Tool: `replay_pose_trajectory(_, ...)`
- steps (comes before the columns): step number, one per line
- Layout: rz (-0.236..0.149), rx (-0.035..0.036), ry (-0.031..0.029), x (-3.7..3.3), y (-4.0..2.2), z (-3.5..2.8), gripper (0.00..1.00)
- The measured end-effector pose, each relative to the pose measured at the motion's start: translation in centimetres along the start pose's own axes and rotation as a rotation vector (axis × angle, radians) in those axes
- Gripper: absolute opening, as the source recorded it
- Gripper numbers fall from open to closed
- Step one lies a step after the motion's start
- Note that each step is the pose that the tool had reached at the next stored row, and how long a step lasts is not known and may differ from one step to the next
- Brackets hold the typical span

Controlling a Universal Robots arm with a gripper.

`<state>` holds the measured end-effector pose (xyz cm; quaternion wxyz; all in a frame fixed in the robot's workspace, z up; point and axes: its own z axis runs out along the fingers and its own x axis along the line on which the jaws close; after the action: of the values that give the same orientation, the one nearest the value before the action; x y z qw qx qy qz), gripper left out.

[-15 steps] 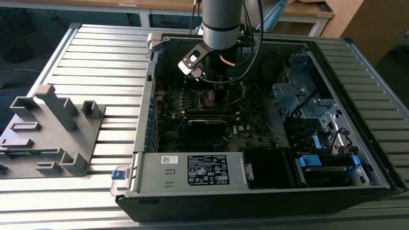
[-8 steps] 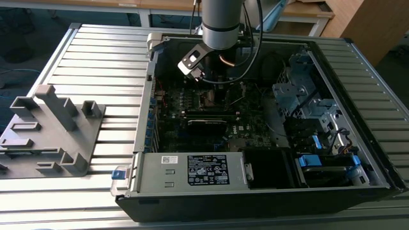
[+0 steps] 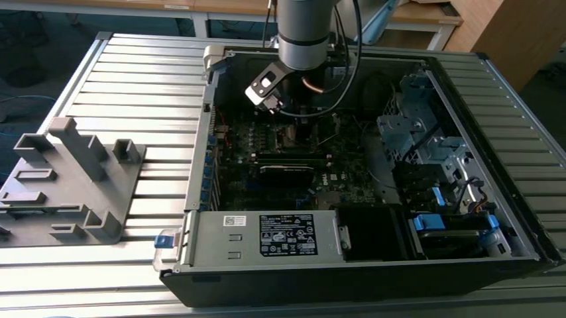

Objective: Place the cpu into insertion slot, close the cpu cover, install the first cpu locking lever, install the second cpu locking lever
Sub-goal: 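Place the cpu into insertion slot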

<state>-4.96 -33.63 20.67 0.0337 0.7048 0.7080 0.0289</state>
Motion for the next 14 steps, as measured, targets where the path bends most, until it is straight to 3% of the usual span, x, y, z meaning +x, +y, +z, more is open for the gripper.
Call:
replay_pose_trajectory(6, -0.002, 0.0000, 0.0001, 0.05, -0.51, 0.33, 0.54)
replay_pose_trajectory(14, -0.002, 0.0001, 0.0000, 0.06, -0.55, 0.67, 0.54)
